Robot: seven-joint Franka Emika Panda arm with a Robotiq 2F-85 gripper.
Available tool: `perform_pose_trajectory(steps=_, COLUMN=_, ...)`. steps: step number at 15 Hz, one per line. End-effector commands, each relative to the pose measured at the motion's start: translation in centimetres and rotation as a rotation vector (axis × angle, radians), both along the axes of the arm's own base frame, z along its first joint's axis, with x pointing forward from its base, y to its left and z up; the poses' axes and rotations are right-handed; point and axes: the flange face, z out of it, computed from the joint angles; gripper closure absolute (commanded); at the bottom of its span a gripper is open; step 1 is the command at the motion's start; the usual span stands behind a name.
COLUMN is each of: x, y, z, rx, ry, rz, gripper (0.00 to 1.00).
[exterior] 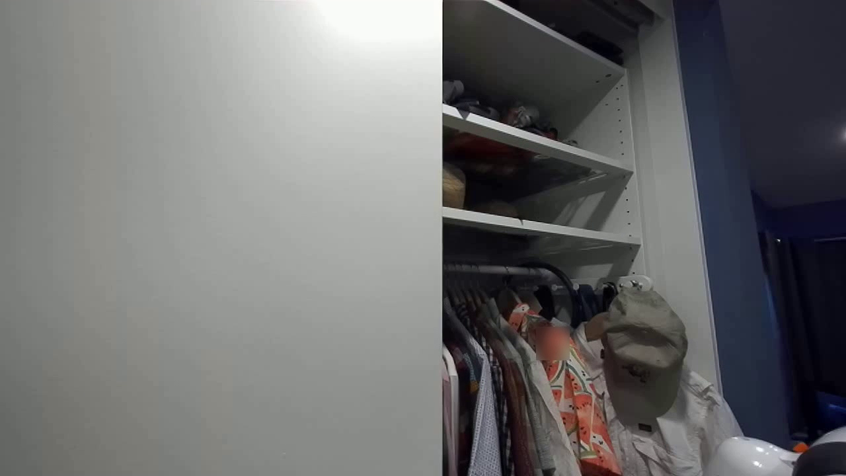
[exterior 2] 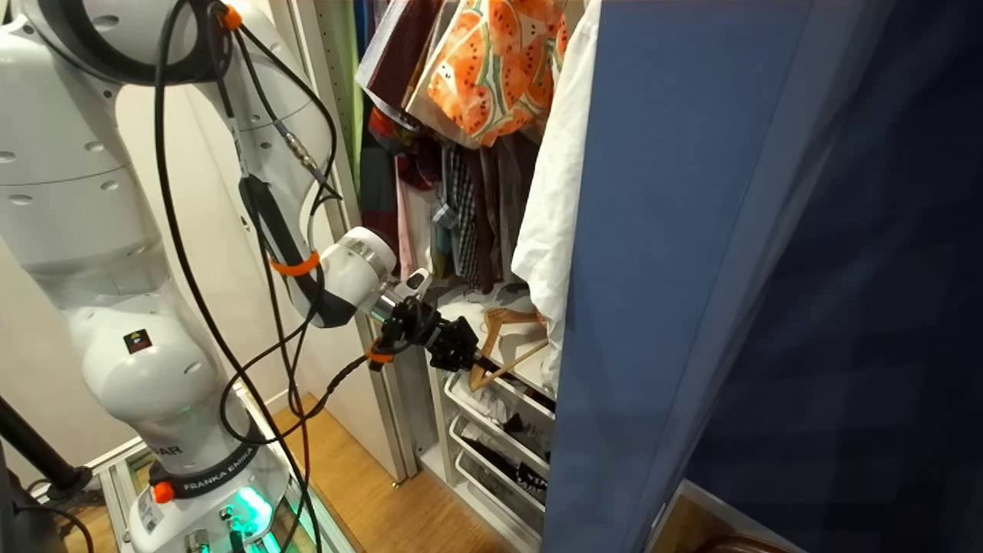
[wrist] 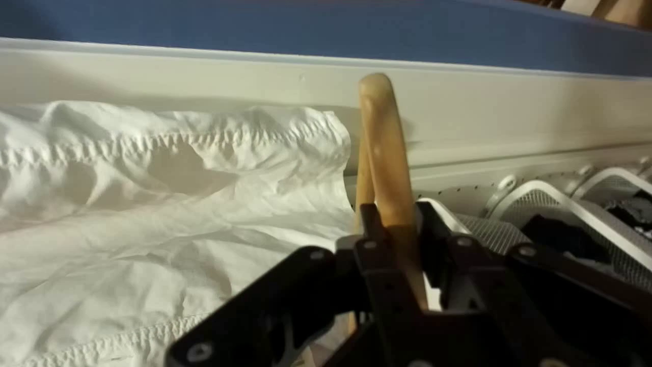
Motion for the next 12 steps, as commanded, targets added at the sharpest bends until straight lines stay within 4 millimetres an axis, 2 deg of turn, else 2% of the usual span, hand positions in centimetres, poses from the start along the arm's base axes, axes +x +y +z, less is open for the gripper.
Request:
perform_pose_trajectory(steps=1, x=0.8, y=-0.3, z=1.0, rx=0.12, ry=-0.144, rz=-0.004, gripper=0.95)
perform_pose_trajectory(steps=4, x=1.3, y=1.0, z=0.9, rx=0.231, ry=-0.202, rz=0.075, gripper=0.95)
perform_pose_trajectory(steps=5, x=1.3, y=0.8, z=0.7, rx=0.265, ry=-0.218, rz=0.107, gripper=0.95)
perform_pose_trajectory(steps=9, x=0.2, y=0.5, z=0.7, rx=0.406, ry=-0.238, rz=0.259, gripper=0.95)
perform_pose_trajectory(steps=12, x=-0.8, y=1.3, z=-0.2, rx=0.481, ry=-0.189, rz=0.408, gripper=0.95)
